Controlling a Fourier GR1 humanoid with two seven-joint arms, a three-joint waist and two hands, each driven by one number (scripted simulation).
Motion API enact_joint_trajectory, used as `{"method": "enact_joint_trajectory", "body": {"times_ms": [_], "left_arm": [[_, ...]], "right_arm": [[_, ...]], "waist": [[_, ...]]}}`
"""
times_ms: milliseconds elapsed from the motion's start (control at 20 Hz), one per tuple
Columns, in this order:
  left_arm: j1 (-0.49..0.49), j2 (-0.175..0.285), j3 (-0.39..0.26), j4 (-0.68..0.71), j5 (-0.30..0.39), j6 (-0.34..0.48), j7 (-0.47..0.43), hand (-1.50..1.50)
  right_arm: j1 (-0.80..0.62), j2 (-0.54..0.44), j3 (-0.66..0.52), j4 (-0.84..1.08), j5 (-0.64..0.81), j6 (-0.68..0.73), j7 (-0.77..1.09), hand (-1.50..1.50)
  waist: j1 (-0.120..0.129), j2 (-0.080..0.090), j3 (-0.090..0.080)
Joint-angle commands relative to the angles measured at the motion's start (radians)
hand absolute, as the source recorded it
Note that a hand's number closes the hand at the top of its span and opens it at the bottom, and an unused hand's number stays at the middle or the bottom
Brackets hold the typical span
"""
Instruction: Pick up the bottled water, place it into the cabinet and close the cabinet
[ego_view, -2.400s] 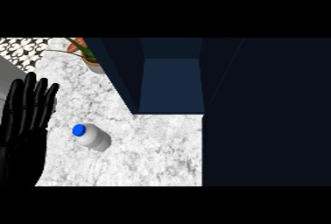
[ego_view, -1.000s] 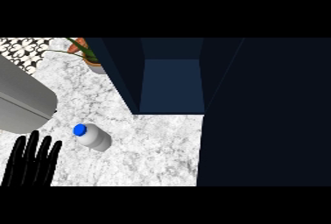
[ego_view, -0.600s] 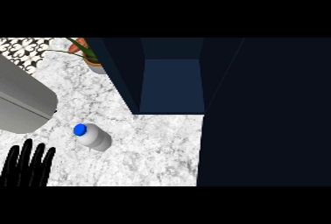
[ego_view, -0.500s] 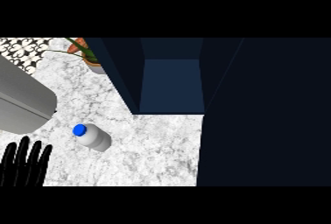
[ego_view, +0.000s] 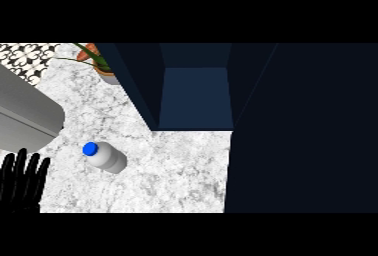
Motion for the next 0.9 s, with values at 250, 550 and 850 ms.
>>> {"method": "enact_joint_trajectory", "body": {"times_ms": [250, 550, 850], "left_arm": [[-0.113, 0.036, 0.101, 0.246, -0.009, -0.070, -0.070, -1.50], [-0.183, 0.039, 0.122, 0.505, -0.037, -0.148, -0.198, -1.50], [-0.274, 0.033, 0.159, 0.652, -0.011, -0.154, -0.198, -1.50]], "right_arm": [[0.050, 0.008, 0.074, -0.069, 0.026, -0.017, 0.029, -1.50], [0.088, -0.031, 0.017, 0.018, 0.014, 0.061, -0.093, -1.50], [0.118, -0.023, 0.062, -0.029, 0.029, 0.029, -0.081, -1.50]], "waist": [[-0.002, 0.001, 0.000], [-0.007, 0.001, 0.000], [-0.004, 0.000, 0.000]]}}
